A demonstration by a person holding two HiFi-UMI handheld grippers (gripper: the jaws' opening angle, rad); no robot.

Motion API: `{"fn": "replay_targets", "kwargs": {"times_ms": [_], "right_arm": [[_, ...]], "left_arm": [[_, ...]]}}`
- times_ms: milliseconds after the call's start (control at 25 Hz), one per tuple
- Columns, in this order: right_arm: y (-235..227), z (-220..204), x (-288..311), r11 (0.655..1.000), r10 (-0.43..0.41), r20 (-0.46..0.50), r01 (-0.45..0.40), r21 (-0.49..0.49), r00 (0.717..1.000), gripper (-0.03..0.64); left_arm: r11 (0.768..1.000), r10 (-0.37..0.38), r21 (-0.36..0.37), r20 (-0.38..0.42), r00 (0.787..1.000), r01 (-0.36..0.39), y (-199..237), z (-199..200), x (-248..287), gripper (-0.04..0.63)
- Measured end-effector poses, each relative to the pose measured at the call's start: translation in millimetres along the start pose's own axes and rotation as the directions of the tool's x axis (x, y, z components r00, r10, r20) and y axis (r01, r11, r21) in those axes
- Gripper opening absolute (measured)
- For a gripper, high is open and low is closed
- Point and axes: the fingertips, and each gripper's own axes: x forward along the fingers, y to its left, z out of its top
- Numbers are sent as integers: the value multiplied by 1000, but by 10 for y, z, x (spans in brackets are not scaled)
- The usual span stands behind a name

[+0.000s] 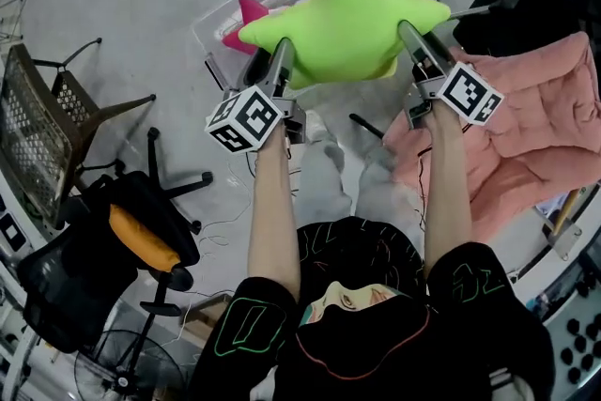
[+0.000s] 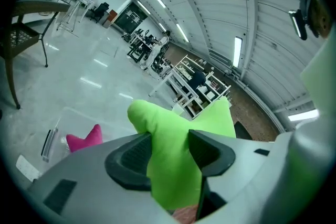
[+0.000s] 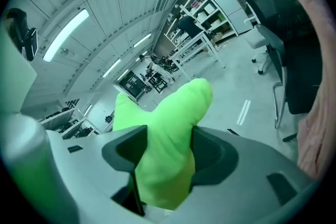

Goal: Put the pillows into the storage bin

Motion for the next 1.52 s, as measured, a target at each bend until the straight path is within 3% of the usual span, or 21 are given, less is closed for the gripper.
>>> {"fn": "replay_targets", "kwargs": {"times_ms": [120, 160, 240, 360, 520, 600, 720, 920, 1200, 1520], "right_arm": [[-105, -42, 279, 997, -78, -34, 79, 26, 996, 275], [-111, -76, 325, 993, -116, -53, 118, 19, 992, 280], [-114, -141, 361, 985, -175, -76, 175, -8, 982, 281], [-246, -241, 364, 976, -217, -99, 217, -13, 971, 281], [-160, -240, 451, 987, -157, -107, 158, 6, 982, 246], [-9, -223, 410, 990, -144, -93, 143, -20, 985, 139], [272, -260, 264, 992, -109, -61, 105, -68, 992, 8], [862, -53, 150, 974, 4, -41, -13, -227, 999, 3], [1414, 247, -80, 898, 87, -39, -96, -429, 995, 3], [2089, 587, -286, 791, 181, -21, -159, -591, 983, 3]], "left_arm": [[1000, 13, 25, -61, 998, -12, 205, 81, 162, 256], [998, 8, 59, -88, 996, -3, 202, 104, 168, 308], [994, -24, 104, -112, 993, 36, 108, 156, 176, 259], [993, -58, 90, -118, 991, 69, 19, 104, 248, 207], [993, -66, 91, -63, 996, 72, -19, 227, 256, 63], [992, -77, 102, -35, 996, 80, -69, 317, 156, -7], [986, -99, 136, -11, 995, 99, -160, 357, -71, -8], [972, -83, 223, 23, 996, 76, -445, 550, -219, -8], [926, -48, 378, 94, 994, 9, -1003, 798, -480, -8], [833, -33, 547, 210, 977, -89, -1555, 1242, -847, -8]]}}
